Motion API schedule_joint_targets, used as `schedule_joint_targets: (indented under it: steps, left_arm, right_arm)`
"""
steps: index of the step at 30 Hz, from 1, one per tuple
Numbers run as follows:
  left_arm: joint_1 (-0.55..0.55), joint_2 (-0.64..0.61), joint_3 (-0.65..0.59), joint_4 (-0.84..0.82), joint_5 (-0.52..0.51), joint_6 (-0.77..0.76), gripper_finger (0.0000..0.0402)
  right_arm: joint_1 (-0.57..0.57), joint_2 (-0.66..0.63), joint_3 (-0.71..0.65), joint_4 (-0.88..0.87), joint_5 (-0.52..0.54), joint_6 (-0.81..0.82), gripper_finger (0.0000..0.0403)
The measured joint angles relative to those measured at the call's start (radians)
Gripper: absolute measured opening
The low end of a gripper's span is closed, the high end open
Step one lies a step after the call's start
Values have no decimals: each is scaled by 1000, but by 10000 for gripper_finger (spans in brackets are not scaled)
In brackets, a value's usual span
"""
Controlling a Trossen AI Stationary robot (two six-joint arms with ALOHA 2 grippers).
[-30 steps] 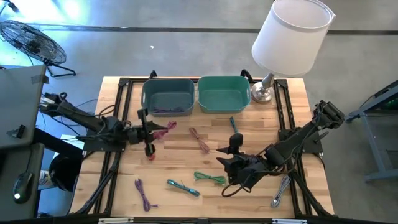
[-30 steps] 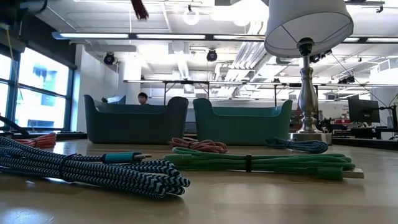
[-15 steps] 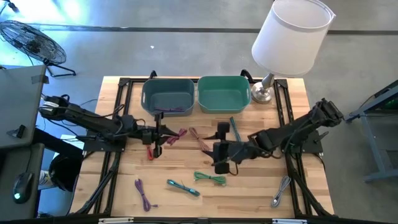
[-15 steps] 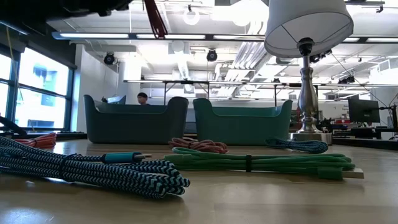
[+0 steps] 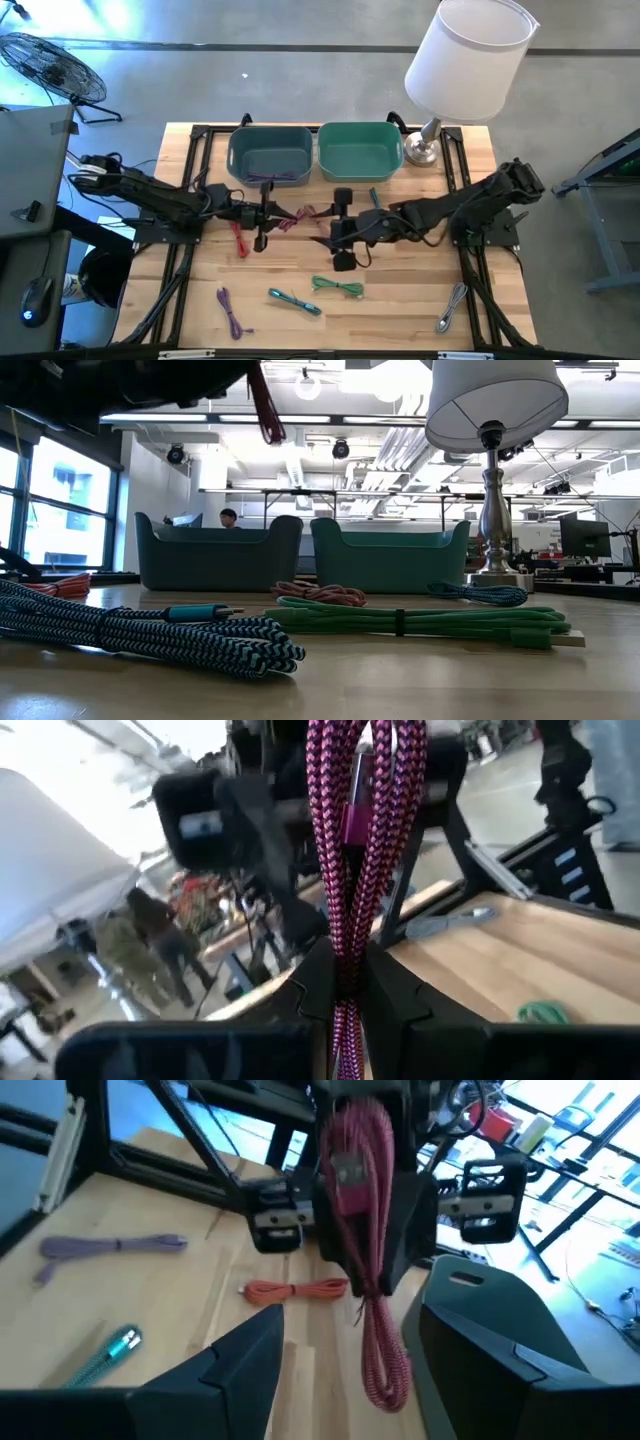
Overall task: Pick & Place USB Port
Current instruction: Put the pink usb cable into the green bin
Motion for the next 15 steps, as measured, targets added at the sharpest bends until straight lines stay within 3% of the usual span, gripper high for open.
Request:
schedule_joint_targets:
  steps: [15]
  left_arm:
    - [8,140,158,-120,91,22,21]
  right_arm:
    - [-5,17,0,54,-43,-36,226]
